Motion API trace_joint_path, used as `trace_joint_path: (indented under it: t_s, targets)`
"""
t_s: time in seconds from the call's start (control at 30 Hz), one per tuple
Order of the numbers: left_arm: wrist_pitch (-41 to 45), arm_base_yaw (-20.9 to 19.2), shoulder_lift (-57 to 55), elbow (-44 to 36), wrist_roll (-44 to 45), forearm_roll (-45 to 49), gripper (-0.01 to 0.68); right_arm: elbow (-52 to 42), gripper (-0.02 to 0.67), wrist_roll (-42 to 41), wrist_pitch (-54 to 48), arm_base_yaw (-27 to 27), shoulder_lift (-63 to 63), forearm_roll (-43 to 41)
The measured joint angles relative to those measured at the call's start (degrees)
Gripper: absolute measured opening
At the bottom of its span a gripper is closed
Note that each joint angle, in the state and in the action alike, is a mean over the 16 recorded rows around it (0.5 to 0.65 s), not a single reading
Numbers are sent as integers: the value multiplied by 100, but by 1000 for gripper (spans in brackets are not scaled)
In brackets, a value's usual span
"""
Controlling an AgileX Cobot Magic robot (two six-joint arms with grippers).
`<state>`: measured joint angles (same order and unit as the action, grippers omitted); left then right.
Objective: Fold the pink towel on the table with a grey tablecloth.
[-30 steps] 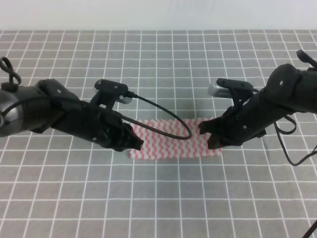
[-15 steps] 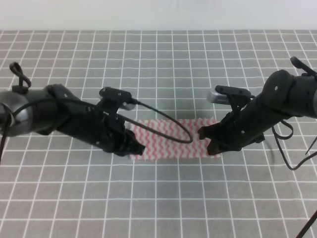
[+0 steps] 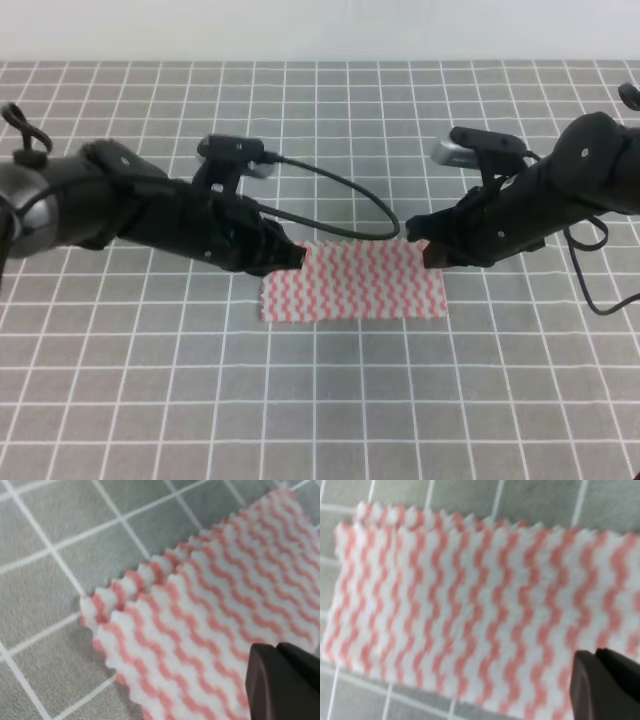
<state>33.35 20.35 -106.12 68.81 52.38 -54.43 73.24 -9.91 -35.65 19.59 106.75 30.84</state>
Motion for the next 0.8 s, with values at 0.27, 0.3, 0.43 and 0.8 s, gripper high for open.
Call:
trace_joint_path:
  t_s: [0.27,0.3,0.43,0.8]
  targets:
    - [-94,-40,-405,3,36,-196,-4,-2,140,106,73,-117,40,37]
    - [-97,-47,-448,3,39,-204,-4,-2,156,118,73,-127,59,43]
    - [-110,-71,-580,3,50,-217,-4,-2,211,145,60,-148,152,67]
    - [-91,-100,-711,2,62,-252,-3,-1,243,193,82,-150,456,150]
